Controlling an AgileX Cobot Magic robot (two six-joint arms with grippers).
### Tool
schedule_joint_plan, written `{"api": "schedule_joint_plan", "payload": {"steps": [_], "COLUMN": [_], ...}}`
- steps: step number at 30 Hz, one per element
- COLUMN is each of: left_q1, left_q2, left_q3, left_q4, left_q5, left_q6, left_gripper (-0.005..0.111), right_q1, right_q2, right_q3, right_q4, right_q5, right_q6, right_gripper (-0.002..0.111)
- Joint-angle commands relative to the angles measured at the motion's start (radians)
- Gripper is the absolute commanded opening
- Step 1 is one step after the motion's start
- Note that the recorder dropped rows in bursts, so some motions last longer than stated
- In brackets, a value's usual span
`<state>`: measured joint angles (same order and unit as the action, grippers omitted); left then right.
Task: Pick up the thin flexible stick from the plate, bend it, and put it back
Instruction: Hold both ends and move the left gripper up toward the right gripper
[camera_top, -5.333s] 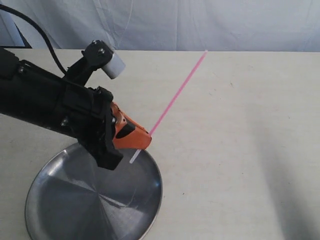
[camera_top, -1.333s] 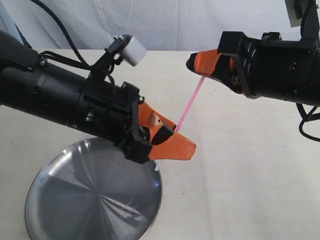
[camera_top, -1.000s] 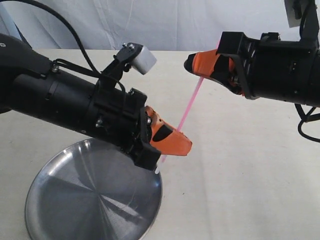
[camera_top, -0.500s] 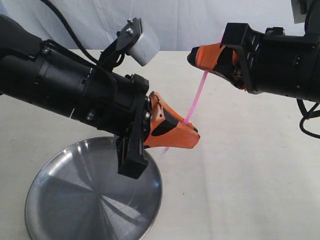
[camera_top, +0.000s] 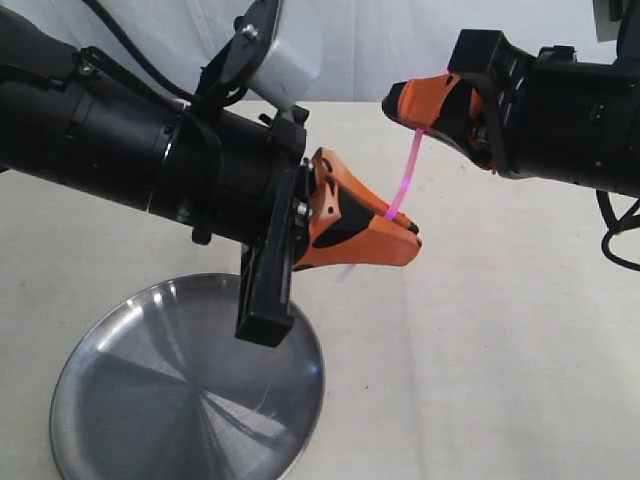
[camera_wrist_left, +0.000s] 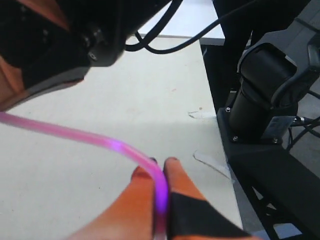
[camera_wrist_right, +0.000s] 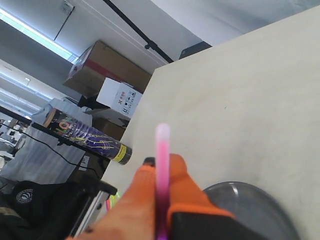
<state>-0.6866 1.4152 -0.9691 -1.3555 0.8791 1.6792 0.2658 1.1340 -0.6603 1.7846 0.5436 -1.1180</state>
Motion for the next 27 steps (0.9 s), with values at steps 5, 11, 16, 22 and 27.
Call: {"api": "schedule_joint_plan", "payload": {"steps": [5,11,16,22,27], "left_q1": [-0.004,-0.004,-0.004,-0.004,-0.004], "left_q2": [-0.019,-0.019,-0.019,-0.037,-0.05], "left_q3": [-0.022,-0.022,-0.022,-0.022,-0.022], "left_q4": [-0.167,-0.192,-0.229,-0.252,-0.25], "left_q5": [-0.014,-0.077,-0.073,-0.099,-0.168], "left_q6": [0.145,0.164,0.207,0.241,0.248], "left_gripper": [0.0,0.0,0.0,0.0,0.0], "right_q1": [0.004,0.004,0.004,0.004,0.004], "right_q2": [-0.001,-0.001,-0.001,-0.001,-0.001], "right_q3": [0.007,0.007,0.009,0.009,0.009], "right_q4": [-0.04,-0.04,-0.042,-0.109,-0.106], "right_q5": [0.007,0.034,0.055,0.063,0.092], "right_q6": [-0.016,0.021,0.034,0.106,0.123], "right_gripper": [0.0,0.0,0.0,0.0,0.0]}}
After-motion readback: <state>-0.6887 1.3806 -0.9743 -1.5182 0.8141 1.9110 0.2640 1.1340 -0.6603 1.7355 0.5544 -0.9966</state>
